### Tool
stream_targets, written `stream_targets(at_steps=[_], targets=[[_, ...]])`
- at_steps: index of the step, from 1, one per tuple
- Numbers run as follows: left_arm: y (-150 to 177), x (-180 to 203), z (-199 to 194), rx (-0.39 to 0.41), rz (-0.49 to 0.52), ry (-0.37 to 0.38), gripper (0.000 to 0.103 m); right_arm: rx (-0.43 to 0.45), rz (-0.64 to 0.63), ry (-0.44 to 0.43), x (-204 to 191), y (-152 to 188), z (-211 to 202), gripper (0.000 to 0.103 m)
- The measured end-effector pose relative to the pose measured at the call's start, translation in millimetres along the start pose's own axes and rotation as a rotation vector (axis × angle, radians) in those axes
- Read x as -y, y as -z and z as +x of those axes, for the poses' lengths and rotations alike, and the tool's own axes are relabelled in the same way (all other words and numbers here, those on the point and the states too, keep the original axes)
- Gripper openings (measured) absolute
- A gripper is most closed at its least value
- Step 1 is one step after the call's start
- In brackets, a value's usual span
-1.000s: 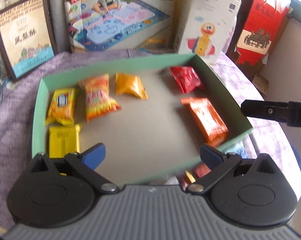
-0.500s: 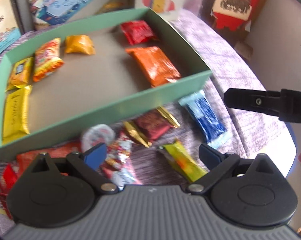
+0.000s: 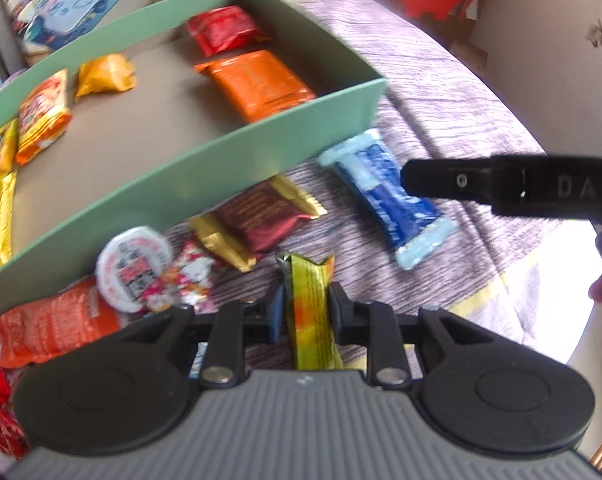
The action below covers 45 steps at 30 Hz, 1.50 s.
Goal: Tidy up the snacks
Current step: 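Grasp yellow stick packet with left tool while right tool grasps blue bar, then lower both packets into the green box and open both tools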
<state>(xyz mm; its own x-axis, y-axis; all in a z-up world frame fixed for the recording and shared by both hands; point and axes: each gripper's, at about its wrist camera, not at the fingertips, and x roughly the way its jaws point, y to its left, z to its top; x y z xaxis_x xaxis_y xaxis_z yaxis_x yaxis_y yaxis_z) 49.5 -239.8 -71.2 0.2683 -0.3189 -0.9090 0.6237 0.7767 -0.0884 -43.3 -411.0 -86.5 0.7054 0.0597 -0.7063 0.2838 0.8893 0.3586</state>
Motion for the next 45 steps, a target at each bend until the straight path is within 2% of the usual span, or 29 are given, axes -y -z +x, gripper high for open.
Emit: stream_targets(at_steps=[7,10,11,12,18,25,29,33,37,41,45], targets=[[0.5,-19.6,-1.9,0.003,-0.036,0.033,0.025,-0.024,-0.18,0.082,-37.1,3.4,36.0,0.069],[2.2,-19.0,-2.3,0.011,-0.023,0.037,0.025,0.0,-0.345,0.172,-55.8,13.3,42.4,0.052],[2.3,-18.4,-2.3,0.012,-0.019,0.037,0.026,0.007,-0.39,0.197,-59.9,16.4,43.5,0.042],[2.6,-17.1,-2.6,0.015,-0.014,0.036,0.027,0.009,-0.396,0.197,-60.6,17.3,43.1,0.041],[6.1,-9.1,-5.7,0.042,0.023,0.003,0.022,-0.003,-0.218,0.126,-42.2,6.3,26.4,0.037],[7.5,-10.2,-19.9,0.055,0.01,0.043,0.022,-0.013,-0.115,0.095,-23.9,8.2,7.7,0.037],[6.6,-11.8,-31.8,0.07,-0.004,0.068,0.022,0.013,-0.068,0.075,-16.5,5.2,-12.0,0.037],[0.1,-16.2,-49.5,0.111,-0.02,0.087,0.022,0.05,-0.055,0.057,-18.5,-5.9,-32.3,0.037],[-18.7,-33.1,-70.0,0.186,-0.043,0.076,0.022,0.079,-0.074,0.031,-33.2,-28.9,-39.3,0.037],[-46.4,-62.4,-80.7,0.248,-0.085,0.026,0.022,0.101,-0.114,0.005,-56.6,-60.9,-29.4,0.037],[-78.2,-95.0,-73.9,0.265,-0.145,-0.008,0.022,0.102,-0.148,-0.021,-84.8,-95.6,-0.5,0.037]])
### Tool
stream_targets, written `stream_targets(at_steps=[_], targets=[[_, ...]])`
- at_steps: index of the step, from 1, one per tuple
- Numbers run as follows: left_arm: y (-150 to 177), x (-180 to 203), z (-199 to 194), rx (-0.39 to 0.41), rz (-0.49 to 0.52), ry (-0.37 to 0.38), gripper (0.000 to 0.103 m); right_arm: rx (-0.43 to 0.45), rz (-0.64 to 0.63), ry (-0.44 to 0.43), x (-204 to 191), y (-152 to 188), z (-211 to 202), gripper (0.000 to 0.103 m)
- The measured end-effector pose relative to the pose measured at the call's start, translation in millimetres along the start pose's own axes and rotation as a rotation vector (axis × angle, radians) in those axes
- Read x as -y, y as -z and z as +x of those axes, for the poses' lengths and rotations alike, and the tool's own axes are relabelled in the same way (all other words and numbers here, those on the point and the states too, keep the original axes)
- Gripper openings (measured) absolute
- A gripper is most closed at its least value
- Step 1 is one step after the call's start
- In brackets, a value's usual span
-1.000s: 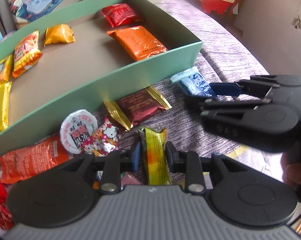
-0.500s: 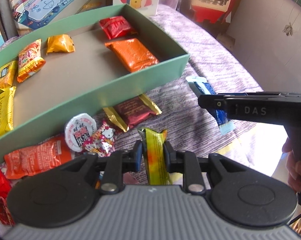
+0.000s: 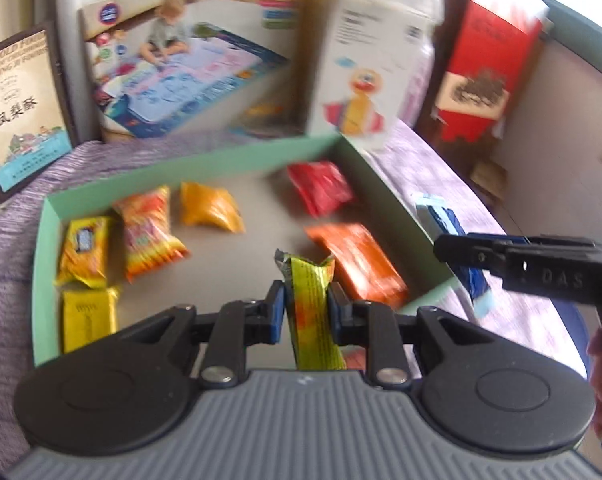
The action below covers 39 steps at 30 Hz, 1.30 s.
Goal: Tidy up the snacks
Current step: 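Lower both packets into the green box and open both tools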
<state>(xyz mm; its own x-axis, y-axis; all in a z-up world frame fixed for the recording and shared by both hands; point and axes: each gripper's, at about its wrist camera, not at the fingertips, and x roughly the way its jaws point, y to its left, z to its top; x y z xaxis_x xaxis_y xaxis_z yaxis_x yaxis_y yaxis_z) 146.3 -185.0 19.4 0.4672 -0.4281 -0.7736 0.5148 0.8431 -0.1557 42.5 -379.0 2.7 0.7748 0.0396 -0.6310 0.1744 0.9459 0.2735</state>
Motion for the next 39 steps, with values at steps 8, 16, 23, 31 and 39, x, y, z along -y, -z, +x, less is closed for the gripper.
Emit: stream_targets(at_steps=[8,16,23,31,39], targets=[[-39.9,-33.1,58.6,-0.017,-0.057,-0.029,0.022,-0.061,-0.02,-0.018,-25.7,-47.5,91.6,0.037],[-46.9,-57.2,104.3,-0.057,-0.116,-0.031,0.022,-0.115,-0.03,-0.011,-29.6,-63.2,164.0,0.037],[-45.5,-61.1,114.0,-0.038,-0.114,-0.077,0.054,-0.131,-0.019,-0.028,-28.3,-66.7,188.6,0.065],[-46.1,-59.6,98.5,-0.009,-0.102,-0.111,0.088,-0.092,0.033,-0.036,-25.3,-65.6,160.9,0.103],[-34.7,-55.4,68.3,-0.003,-0.123,-0.108,0.103,-0.108,0.083,-0.052,-24.7,-51.1,124.2,0.103]])
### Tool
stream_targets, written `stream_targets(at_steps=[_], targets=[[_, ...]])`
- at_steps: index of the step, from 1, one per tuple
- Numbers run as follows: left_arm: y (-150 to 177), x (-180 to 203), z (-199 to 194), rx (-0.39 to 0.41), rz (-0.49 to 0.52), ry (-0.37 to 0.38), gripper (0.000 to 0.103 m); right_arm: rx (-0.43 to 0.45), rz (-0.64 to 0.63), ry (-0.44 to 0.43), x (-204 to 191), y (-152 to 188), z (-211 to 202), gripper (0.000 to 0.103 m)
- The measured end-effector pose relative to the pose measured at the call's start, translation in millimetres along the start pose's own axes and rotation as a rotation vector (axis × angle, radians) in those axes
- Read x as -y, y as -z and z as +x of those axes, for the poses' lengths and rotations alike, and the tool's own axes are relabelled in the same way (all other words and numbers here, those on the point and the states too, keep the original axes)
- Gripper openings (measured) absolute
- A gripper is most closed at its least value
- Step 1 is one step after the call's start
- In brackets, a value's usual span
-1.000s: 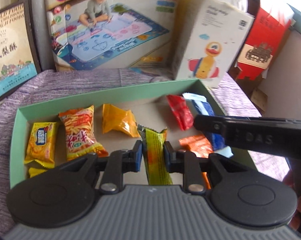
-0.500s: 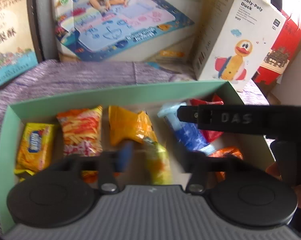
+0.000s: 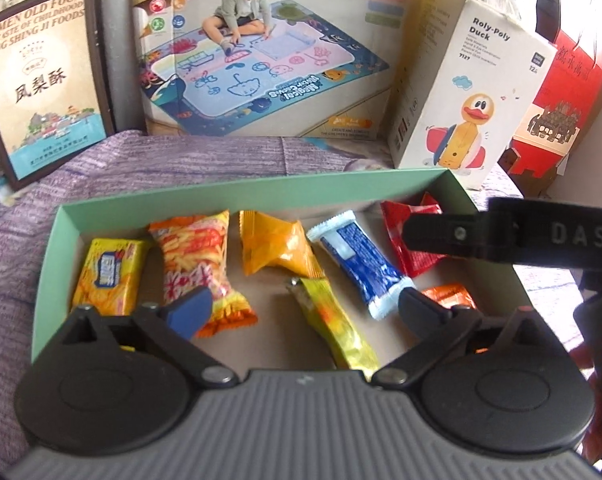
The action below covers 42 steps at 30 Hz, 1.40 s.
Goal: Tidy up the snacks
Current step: 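Lower both packets into the green box and open both tools, then move both tools toward the loose snacks beside the box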
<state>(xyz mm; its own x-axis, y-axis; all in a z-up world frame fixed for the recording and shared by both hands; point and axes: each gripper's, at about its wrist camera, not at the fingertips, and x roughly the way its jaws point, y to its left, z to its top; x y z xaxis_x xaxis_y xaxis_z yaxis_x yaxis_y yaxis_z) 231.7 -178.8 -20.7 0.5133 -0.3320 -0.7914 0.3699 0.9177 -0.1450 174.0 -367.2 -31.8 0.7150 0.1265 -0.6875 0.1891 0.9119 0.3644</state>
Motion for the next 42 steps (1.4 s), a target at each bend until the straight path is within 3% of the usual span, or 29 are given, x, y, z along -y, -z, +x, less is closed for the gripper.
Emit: stream_targets(at_steps=[19,28,37,41,42], targets=[[75.4,-19.2,-101.1,0.015,0.01,0.001,0.103,0.03,0.032,-0.06,-21.8,88.0,-93.4,0.103],[122.4,-57.6,-116.0,-0.026,-0.004,-0.048,0.103,-0.072,0.018,-0.06,-43.5,135.6,-87.6,0.103],[166.3,-90.6,-108.1,-0.111,-0.127,-0.09,0.103,-0.143,0.01,-0.036,-60.2,165.3,-70.5,0.103],[177.5,-92.0,-102.8,-0.116,-0.121,-0.122,0.103,-0.15,-0.032,-0.018,-66.8,168.1,-70.5,0.084],[180.0,-93.5,-102.7,-0.113,-0.115,-0.134,0.103,-0.144,-0.041,-0.019,-69.3,168.7,-71.0,0.075]])
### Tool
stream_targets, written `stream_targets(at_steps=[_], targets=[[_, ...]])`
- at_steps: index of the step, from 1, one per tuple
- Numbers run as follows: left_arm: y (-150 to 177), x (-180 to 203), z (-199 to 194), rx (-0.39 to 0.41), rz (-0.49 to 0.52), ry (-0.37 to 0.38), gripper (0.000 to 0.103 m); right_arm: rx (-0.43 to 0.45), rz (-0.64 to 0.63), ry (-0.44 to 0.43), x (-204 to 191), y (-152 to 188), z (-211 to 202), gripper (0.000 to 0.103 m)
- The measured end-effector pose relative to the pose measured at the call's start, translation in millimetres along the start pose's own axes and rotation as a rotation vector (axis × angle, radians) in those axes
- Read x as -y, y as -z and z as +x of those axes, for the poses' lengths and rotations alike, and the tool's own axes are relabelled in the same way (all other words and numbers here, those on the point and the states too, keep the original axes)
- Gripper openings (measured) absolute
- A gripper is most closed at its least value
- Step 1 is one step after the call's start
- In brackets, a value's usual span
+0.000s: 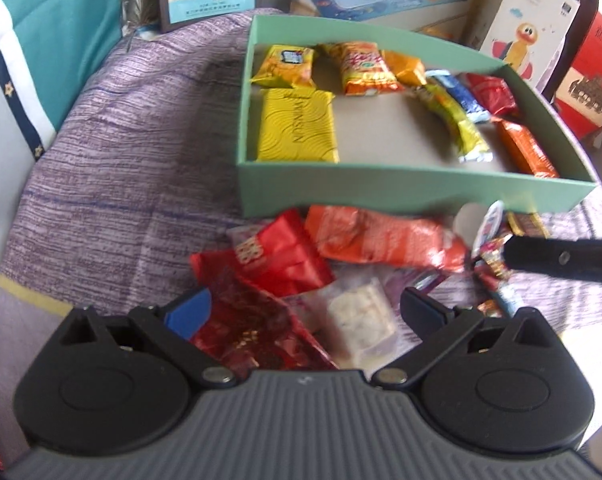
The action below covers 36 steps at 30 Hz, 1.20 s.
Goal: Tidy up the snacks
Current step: 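Move both tools toward the loose snacks beside the box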
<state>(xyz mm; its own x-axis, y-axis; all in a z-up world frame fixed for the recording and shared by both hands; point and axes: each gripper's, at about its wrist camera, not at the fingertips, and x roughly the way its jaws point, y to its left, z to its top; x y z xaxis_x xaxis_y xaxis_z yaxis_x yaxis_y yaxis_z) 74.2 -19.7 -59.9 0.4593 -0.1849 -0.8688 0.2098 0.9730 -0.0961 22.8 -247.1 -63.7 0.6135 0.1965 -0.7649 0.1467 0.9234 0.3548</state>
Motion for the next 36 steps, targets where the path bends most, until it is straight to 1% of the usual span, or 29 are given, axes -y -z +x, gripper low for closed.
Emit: stream_targets(at_steps=[3,5,10,13,15,19,22,25,28,30,32,36], targets=[[5.1,-9.3,1.3,-0.005,-0.01,0.003,0.103,-0.002,-0.042,-0.022,-10.7,-1.8,4.7,0.06],[7.3,-16.6,1.8,-0.012,-0.016,0.001,0.103,-0.009,-0.077,-0.035,-21.2,-4.7,10.3,0.057],[10.7,-33.7,-7.9,0.017,-0.025,0.02,0.103,-0.024,-0.171,-0.051,-53.3,-18.6,37.2,0.057],[13.5,-43.9,-10.8,0.029,-0.027,0.0,0.103,-0.059,-0.203,-0.07,-62.9,-27.2,57.3,0.057],[14.9,-50.7,-10.2,0.021,-0.039,-0.004,0.103,-0.078,-0.233,-0.059,-70.4,-30.8,70.4,0.057],[14.7,-65.1,-10.9,-0.008,-0.116,0.075,0.103,-0.094,-0.254,-0.052,-73.6,-32.6,80.1,0.061],[12.1,-62.1,-9.3,-0.009,-0.129,0.106,0.103,-0.122,-0.258,-0.063,-75.6,-30.7,75.5,0.061],[9.7,-52.7,-3.4,-0.002,-0.094,0.084,0.103,-0.156,-0.2,-0.093,-67.5,-24.8,68.3,0.061],[12.9,-48.3,1.2,-0.015,-0.058,0.061,0.103,-0.202,-0.13,-0.135,-60.2,-16.8,58.6,0.061],[16.9,-51.9,0.6,-0.014,-0.057,0.06,0.103,-0.216,-0.147,-0.145,-62.6,-13.3,54.1,0.061],[19.8,-57.7,-1.0,-0.009,-0.053,0.048,0.103,-0.206,-0.18,-0.136,-65.8,-14.3,51.9,0.061],[24.4,-70.4,-5.3,-0.015,-0.059,0.026,0.103,-0.205,-0.217,-0.115,-75.4,-15.9,61.6,0.061]])
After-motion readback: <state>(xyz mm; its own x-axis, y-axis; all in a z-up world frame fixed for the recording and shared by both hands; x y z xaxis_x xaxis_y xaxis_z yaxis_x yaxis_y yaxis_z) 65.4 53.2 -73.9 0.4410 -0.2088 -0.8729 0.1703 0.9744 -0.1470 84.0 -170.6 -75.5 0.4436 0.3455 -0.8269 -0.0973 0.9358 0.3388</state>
